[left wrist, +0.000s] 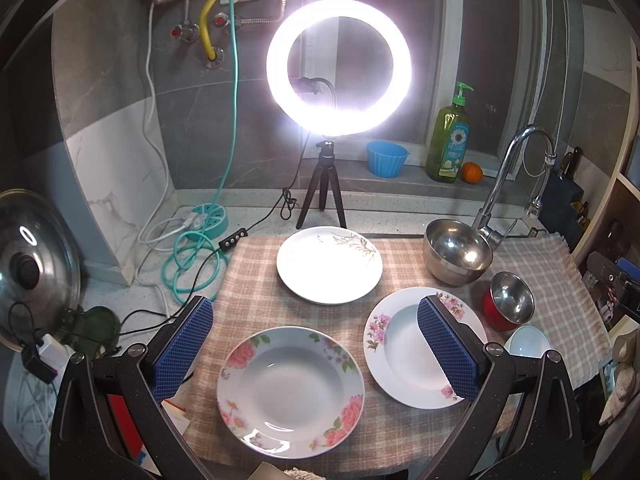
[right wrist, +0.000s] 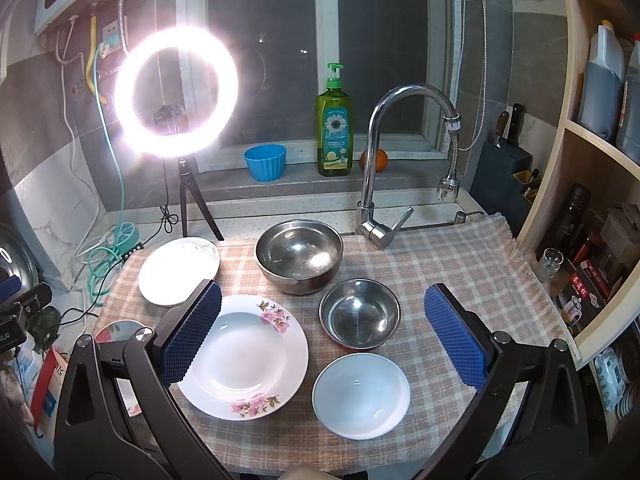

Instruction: Organize plates and bowls

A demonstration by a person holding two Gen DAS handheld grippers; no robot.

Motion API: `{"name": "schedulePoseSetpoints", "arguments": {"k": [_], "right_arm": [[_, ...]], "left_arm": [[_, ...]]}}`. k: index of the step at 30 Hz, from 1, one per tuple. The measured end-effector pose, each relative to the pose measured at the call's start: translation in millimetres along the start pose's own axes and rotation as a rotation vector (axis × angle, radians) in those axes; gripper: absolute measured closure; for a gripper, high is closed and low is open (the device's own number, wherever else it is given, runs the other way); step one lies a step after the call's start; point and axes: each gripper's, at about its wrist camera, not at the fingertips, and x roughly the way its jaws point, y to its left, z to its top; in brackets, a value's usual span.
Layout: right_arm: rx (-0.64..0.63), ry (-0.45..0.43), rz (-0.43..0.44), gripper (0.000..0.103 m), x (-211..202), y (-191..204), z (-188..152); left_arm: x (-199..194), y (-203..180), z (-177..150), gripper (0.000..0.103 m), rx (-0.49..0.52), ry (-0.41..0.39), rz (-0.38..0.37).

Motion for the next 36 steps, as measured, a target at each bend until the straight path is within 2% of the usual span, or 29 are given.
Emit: {"name": "schedulePoseSetpoints", "arguments": {"k": [36], "right_arm": [[0.000, 0.007, 0.001, 0.000, 11.5, 10.8, 1.7]], "left_arm": [[1.2, 1.1, -1.3, 0.001, -0.001, 0.003, -0.002]]}}
